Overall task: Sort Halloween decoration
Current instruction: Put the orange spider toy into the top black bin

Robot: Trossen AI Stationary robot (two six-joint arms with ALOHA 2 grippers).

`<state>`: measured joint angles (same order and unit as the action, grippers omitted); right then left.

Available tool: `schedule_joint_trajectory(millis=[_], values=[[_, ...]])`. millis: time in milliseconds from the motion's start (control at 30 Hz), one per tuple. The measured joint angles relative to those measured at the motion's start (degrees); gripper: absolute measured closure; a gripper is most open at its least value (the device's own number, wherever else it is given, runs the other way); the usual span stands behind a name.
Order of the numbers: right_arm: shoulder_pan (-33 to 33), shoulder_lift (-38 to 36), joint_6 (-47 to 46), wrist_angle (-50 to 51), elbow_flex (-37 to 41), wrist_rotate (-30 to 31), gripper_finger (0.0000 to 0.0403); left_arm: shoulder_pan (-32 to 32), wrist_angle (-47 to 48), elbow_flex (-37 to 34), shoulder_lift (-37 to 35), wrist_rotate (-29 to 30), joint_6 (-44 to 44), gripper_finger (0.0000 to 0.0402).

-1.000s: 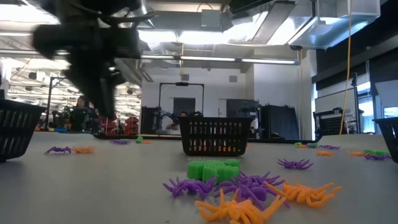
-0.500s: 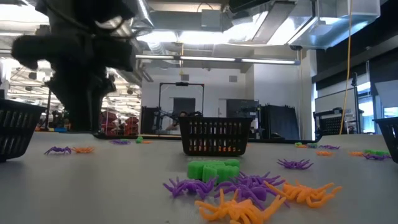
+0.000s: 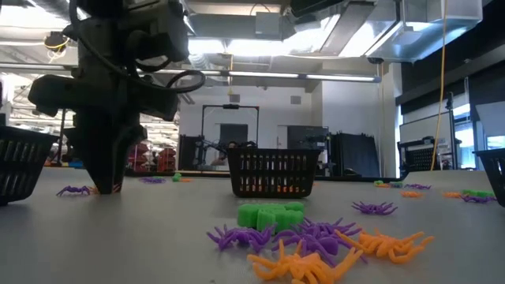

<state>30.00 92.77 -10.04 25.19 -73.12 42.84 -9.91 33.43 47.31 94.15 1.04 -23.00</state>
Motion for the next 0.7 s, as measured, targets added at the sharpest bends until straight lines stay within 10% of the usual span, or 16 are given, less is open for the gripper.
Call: schedule_joint_trajectory(millis=[700], values=[[0.0, 0.0, 0.0, 0.0, 0.0, 0.0, 0.0238, 1.2, 1.2, 1.2, -1.3, 6.7, 4.3, 0.0401]])
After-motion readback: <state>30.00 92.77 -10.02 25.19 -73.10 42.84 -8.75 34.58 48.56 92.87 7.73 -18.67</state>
